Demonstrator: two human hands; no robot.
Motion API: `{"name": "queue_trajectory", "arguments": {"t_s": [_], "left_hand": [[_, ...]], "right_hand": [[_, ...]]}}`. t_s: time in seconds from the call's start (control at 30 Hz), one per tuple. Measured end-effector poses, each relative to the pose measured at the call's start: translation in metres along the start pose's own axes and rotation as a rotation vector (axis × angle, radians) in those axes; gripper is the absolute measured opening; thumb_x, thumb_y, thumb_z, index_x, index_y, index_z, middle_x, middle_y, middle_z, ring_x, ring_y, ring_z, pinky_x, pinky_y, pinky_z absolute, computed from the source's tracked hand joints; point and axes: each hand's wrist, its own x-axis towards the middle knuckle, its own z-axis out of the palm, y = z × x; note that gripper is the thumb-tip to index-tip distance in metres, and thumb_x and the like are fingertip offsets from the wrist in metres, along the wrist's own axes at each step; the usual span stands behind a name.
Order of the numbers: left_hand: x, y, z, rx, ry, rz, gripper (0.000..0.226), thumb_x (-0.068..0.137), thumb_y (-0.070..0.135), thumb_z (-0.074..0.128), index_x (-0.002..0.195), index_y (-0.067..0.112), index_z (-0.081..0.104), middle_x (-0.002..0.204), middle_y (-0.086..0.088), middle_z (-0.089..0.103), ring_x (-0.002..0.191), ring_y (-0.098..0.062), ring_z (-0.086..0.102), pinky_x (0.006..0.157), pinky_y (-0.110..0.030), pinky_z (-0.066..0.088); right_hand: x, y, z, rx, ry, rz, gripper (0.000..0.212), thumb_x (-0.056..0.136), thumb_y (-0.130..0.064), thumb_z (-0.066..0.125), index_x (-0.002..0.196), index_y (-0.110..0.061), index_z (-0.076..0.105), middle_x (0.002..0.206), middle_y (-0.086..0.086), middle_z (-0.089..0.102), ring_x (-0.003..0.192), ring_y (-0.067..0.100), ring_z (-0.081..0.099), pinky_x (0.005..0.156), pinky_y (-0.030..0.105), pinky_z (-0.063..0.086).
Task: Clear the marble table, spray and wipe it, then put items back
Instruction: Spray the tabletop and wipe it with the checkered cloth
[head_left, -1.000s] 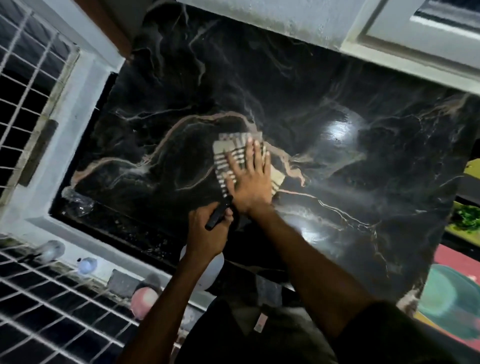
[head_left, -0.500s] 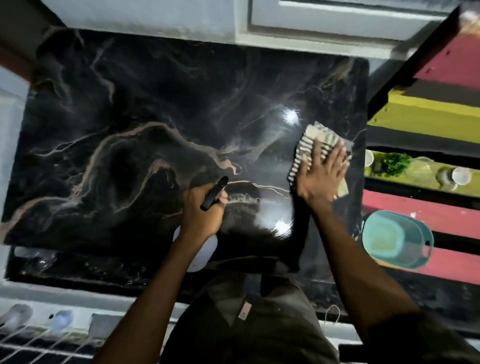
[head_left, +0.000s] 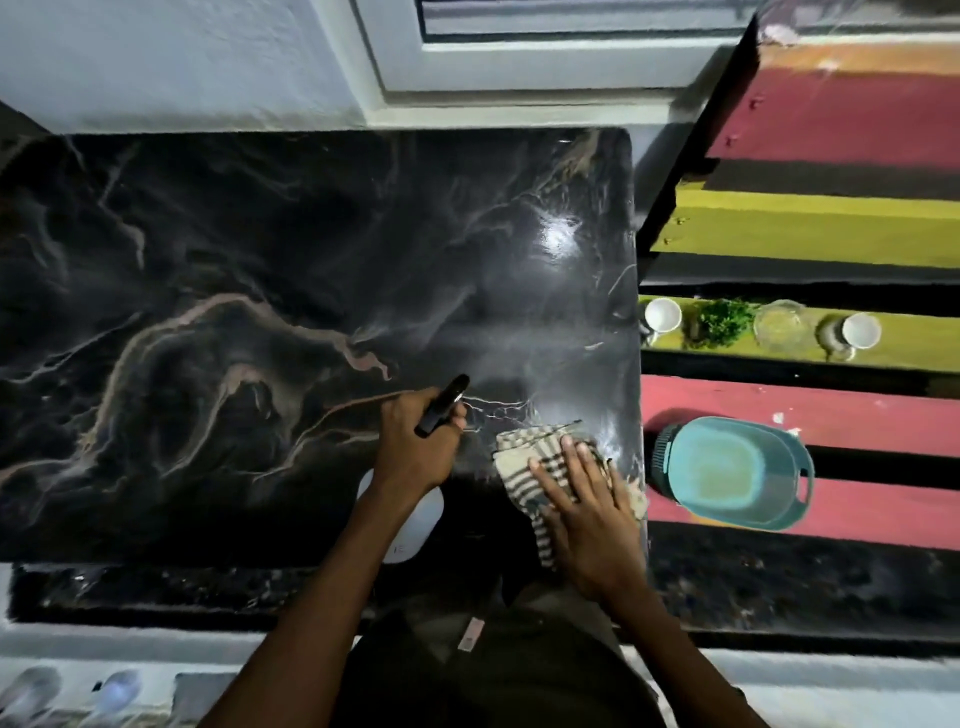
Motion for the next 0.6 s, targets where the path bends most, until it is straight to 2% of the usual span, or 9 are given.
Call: {"name": "queue_trajectory", "arguments": {"t_s": [0.1,0.23,0.37,0.43,0.53,0.6], "left_hand": [[0.013,0.015,0.017,-0.004,-0.028,0.0,0.012,0.072,0.02,0.059,0.069,0.027,0.07,0.064,-0.002,0.069,0.059,-0.021,0.068,0.052,-0.051,0.06],[0.035,0.036,0.033,-0.039,-0.023,-0.01,0.021,0.074,0.009,0.06,0.068,0.026,0.07,0.064,0.006,0.07,0.057,-0.01,0.066,0.054,-0.039,0.059],[0.054,0.054,0.042,-0.012,0.006,0.042,0.019,0.075,0.007,0.058,0.068,0.019,0.07,0.066,0.002,0.071,0.063,-0.013,0.069,0.057,-0.042,0.062],[0.063,0.062,0.046,-0.019,0.031,0.049,0.019,0.076,0.005,0.058,0.07,0.017,0.071,0.067,0.0,0.072,0.065,-0.016,0.071,0.054,-0.041,0.062],[0.072,0.072,0.047,-0.027,0.054,0.039,0.022,0.078,0.002,0.059,0.069,0.019,0.07,0.064,0.007,0.07,0.062,-0.007,0.069,0.052,-0.036,0.06],[0.075,0.077,0.046,-0.019,0.066,0.024,0.022,0.079,0.002,0.06,0.069,0.019,0.069,0.063,0.009,0.07,0.062,-0.006,0.068,0.054,-0.037,0.061]], "right_hand": [[0.045,0.034,-0.027,0.001,0.031,0.017,0.059,0.105,-0.047,0.027,0.162,-0.04,0.016,0.173,0.003,-0.002,0.16,0.023,0.001,0.127,0.053,0.012],[0.154,0.073,-0.082,0.059,0.149,0.152,0.057,0.107,-0.047,0.019,0.163,-0.039,0.013,0.173,0.007,-0.004,0.159,0.024,-0.007,0.128,0.051,0.002],[0.271,0.095,-0.137,0.07,0.17,0.179,0.057,0.107,-0.048,0.015,0.163,-0.038,0.006,0.172,0.011,-0.009,0.159,0.029,-0.007,0.128,0.052,0.0],[0.321,0.101,-0.16,0.052,0.149,0.195,0.059,0.106,-0.049,0.013,0.163,-0.037,0.002,0.171,0.014,-0.012,0.159,0.031,-0.009,0.128,0.054,0.001],[0.364,0.102,-0.176,0.043,0.141,0.227,0.062,0.105,-0.048,0.014,0.164,-0.034,0.002,0.17,0.018,-0.013,0.158,0.035,-0.01,0.128,0.054,0.001],[0.37,0.1,-0.175,0.03,0.153,0.239,0.062,0.104,-0.047,0.014,0.164,-0.034,0.002,0.17,0.019,-0.012,0.158,0.036,-0.01,0.128,0.054,0.001]]}}
